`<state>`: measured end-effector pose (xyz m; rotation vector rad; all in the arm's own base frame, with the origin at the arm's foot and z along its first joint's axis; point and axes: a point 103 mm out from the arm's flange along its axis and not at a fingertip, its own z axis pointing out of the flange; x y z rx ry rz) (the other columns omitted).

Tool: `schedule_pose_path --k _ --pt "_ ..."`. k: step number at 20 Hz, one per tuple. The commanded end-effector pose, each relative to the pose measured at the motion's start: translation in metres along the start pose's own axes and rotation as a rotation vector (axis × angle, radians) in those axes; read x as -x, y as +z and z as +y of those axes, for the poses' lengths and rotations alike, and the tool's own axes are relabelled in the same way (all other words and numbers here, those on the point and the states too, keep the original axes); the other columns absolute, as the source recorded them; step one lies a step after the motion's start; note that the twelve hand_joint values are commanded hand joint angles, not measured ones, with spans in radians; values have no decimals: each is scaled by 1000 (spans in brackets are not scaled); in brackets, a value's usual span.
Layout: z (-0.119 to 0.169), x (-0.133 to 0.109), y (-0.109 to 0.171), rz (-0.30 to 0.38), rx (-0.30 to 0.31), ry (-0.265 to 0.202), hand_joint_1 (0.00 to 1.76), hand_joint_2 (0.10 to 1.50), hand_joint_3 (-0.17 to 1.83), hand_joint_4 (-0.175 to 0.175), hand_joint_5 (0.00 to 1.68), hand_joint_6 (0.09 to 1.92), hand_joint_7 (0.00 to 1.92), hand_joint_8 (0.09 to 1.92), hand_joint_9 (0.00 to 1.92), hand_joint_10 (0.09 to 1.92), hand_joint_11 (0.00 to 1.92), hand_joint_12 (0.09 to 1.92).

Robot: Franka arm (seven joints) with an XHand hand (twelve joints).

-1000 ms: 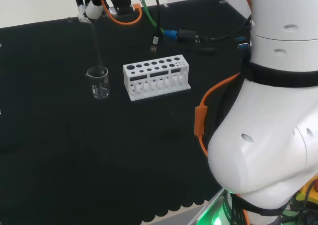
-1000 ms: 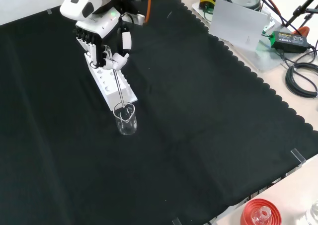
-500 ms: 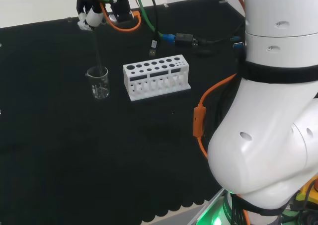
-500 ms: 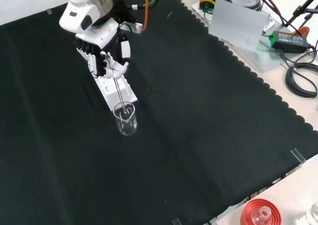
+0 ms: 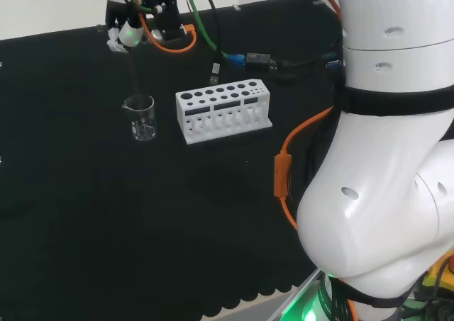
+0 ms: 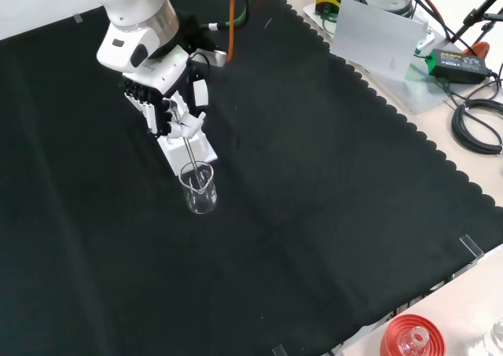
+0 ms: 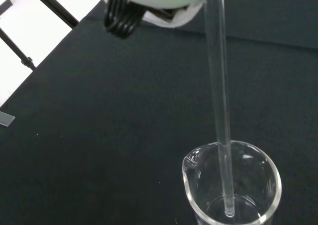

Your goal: Stir in the beaker to the left of the white test tube rack with the glass rod.

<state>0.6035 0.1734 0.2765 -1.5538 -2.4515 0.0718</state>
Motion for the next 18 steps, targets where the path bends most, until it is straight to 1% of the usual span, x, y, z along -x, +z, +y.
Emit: schedule_pose_path --k 1,3,5,8,12,15,16,18 --pt "11 -3 -2 -6 4 -10 1194 667 803 -175 1105 1017 1571 842 1775 572 1675 718" --pt "14 -1 -2 4 2 -10 1194 667 803 -175 1104 1018 1570 842 1775 572 1675 719" --pt "20 10 -2 15 -11 -11 1194 667 802 -175 1104 1018 1570 842 1775 572 1674 719" --pt "26 24 -1 -15 -24 -17 1194 668 802 -175 1104 1019 1570 842 1775 571 1674 720" --pt "26 36 -4 5 -15 -8 1194 668 802 -175 1103 1020 1569 842 1775 571 1674 720" --pt "20 40 -3 17 -12 -3 1194 669 801 -175 1102 1021 1569 843 1776 571 1674 721" --pt "21 39 -3 16 -22 -1 1194 669 801 -175 1102 1021 1569 843 1776 570 1674 721" --pt "18 38 -2 16 -15 -4 1194 669 801 -175 1102 1022 1568 843 1776 570 1674 721"
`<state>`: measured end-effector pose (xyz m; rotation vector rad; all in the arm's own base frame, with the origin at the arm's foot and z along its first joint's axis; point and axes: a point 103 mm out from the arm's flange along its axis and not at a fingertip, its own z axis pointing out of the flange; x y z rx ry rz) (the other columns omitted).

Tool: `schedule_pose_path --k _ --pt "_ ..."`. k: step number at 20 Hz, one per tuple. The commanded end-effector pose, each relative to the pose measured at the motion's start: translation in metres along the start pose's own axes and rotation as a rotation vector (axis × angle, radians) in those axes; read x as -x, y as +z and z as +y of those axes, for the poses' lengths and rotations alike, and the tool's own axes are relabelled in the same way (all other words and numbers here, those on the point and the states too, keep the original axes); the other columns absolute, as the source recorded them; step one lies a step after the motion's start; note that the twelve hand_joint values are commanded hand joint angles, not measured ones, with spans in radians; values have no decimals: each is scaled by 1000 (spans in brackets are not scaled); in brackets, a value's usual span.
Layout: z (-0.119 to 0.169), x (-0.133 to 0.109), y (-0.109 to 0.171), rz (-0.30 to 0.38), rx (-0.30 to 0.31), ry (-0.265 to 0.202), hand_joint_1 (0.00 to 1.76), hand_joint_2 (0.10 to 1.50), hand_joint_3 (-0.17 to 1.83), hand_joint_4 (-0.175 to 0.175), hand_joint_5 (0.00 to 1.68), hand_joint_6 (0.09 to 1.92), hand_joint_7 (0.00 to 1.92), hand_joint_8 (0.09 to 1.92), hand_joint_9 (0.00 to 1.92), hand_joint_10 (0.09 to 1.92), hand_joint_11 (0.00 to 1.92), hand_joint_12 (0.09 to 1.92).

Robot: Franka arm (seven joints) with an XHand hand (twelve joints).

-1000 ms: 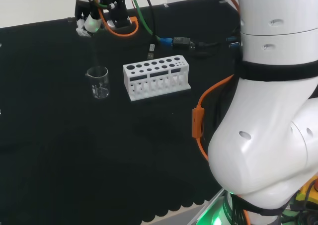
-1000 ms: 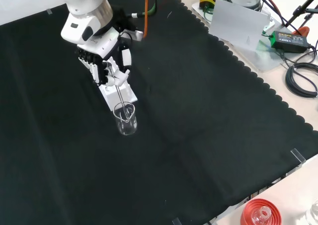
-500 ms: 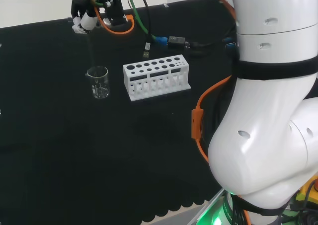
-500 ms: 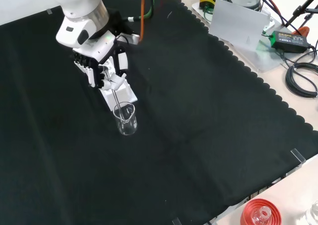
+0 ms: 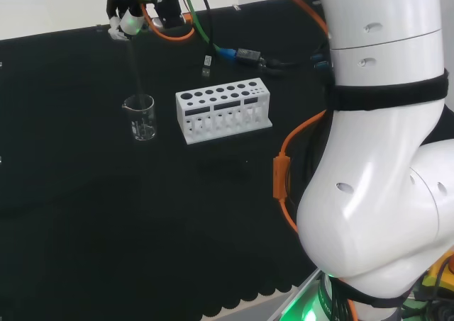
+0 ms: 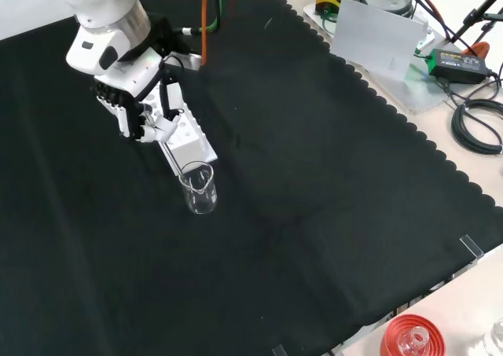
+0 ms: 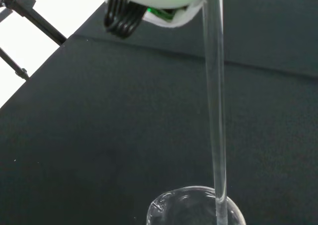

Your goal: Stir in the beaker to the left of the white test tube rack with the glass rod.

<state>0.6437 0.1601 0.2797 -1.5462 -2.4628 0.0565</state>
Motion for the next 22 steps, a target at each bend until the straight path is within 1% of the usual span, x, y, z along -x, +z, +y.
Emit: schedule_pose_path --k 1,5,8,9,11,15,22 --pt "-13 9 12 15 -32 7 1194 669 801 -175 1101 1022 1568 843 1776 570 1674 721" --pt "-20 5 14 10 -21 2 1194 670 801 -175 1101 1023 1568 844 1776 570 1674 722" --pt "-33 -3 17 2 12 3 1193 670 800 -175 1100 1023 1568 845 1776 570 1674 722" --pt "-40 -8 20 0 13 5 1193 670 800 -175 1100 1023 1568 845 1776 570 1674 722" --pt "-47 -16 23 9 -3 6 1193 670 800 -175 1100 1024 1568 845 1776 570 1674 722" --pt "-42 -21 26 30 -29 4 1193 671 800 -175 1099 1025 1567 846 1776 570 1674 723" --pt "-26 -22 30 44 -34 -6 1193 672 799 -175 1098 1026 1566 847 1776 570 1674 724"
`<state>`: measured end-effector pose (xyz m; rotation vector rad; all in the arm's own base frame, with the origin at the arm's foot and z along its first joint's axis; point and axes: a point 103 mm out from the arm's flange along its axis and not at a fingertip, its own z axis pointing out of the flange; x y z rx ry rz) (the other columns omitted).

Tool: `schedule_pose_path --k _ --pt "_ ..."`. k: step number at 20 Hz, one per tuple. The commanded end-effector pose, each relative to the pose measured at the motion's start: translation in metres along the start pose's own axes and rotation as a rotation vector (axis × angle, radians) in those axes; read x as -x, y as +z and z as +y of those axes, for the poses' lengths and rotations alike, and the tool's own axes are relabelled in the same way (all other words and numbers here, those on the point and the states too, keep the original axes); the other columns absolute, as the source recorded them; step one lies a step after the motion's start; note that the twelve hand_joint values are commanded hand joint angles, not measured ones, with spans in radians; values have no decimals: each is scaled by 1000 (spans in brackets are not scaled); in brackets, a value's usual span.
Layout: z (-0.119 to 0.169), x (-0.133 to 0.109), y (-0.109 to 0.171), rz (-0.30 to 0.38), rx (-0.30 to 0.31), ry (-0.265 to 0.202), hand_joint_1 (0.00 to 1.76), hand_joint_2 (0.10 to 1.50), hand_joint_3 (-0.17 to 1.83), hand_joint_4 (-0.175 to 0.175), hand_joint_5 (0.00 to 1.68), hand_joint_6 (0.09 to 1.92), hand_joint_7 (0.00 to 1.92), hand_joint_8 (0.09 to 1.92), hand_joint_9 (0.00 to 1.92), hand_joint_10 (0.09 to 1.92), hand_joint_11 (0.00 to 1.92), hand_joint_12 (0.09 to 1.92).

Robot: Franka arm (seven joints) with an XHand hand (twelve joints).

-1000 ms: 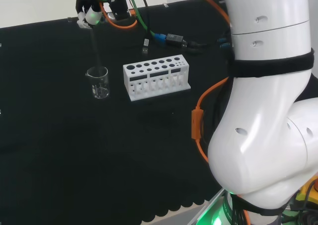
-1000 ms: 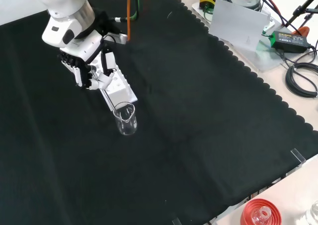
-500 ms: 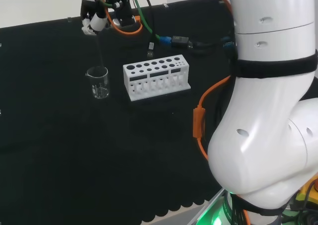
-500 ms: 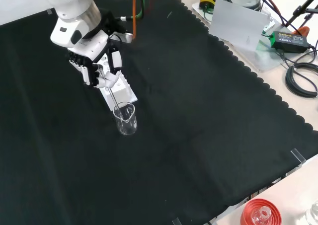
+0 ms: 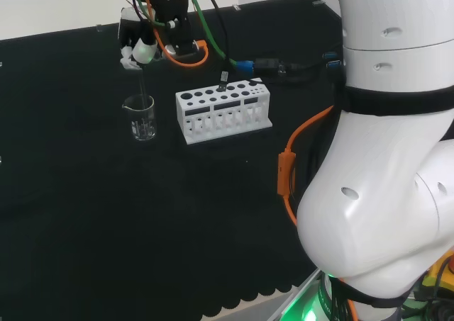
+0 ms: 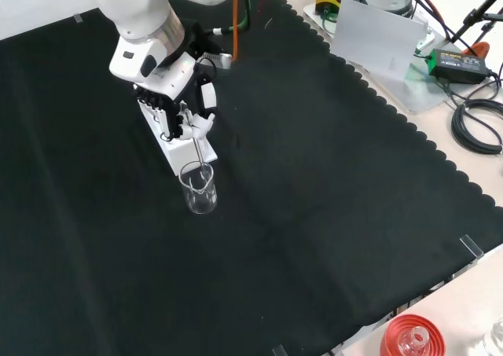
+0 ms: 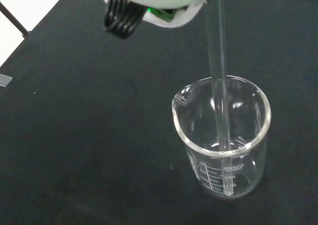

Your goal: Stir in the beaker to the left of the white test tube rack with the glass rod.

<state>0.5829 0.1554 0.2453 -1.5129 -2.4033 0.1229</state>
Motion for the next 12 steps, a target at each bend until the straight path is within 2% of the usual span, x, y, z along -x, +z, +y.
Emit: schedule_pose_path --k 1,8,12 --pt "24 -9 -17 5 46 -12 1193 672 799 -175 1098 1026 1566 848 1776 570 1674 724" --pt "36 -2 -25 22 32 -2 1193 673 798 -175 1098 1027 1566 848 1776 570 1673 724" --pt "46 20 -34 35 28 0 1193 673 798 -175 1097 1027 1565 849 1776 570 1673 725"
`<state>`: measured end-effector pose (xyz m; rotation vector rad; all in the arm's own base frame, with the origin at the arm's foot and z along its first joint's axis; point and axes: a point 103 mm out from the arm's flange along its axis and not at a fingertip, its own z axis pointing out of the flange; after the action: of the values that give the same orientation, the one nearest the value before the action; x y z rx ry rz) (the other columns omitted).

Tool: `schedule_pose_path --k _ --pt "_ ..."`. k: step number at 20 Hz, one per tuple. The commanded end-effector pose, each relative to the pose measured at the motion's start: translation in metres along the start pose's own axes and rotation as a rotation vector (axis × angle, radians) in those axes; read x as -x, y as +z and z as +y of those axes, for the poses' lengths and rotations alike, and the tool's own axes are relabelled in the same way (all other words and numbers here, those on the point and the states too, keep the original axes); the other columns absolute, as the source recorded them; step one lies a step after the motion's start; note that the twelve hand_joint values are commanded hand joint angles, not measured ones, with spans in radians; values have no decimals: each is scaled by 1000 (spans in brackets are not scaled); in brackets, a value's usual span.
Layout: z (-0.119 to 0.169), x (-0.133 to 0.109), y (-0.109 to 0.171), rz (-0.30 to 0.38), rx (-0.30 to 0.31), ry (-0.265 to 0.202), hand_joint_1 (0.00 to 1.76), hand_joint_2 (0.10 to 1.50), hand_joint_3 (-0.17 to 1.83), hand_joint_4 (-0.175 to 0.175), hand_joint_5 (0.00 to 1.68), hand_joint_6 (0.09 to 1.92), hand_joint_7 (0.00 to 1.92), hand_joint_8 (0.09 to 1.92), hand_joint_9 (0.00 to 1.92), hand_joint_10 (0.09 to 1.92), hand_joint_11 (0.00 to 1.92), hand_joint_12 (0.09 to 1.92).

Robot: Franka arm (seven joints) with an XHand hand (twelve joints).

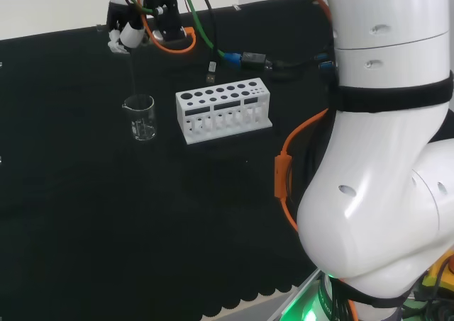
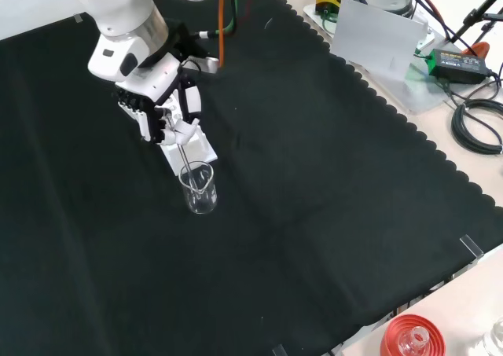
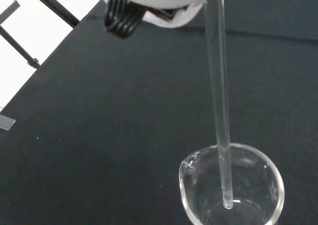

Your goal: Stir in the beaker to the left of the white test tube rack with the glass rod.

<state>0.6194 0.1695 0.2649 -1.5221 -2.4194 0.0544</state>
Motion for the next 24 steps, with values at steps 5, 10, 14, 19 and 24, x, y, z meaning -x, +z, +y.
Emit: schedule_pose_path --k 5,10,14,19,24 --pt "5 35 -4 -8 -12 26 1193 673 797 -175 1097 1028 1565 849 1776 570 1673 725" --pt "-4 36 -4 1 -14 17 1193 674 797 -175 1096 1028 1564 850 1775 570 1673 726" --pt "-12 32 -3 -5 -3 6 1193 674 797 -175 1096 1028 1564 851 1775 571 1672 726" --pt "-37 15 -4 -16 24 12 1193 674 797 -175 1096 1029 1563 851 1775 571 1672 727" --pt "-35 10 -5 3 13 13 1193 675 796 -175 1096 1029 1563 852 1774 571 1672 727"
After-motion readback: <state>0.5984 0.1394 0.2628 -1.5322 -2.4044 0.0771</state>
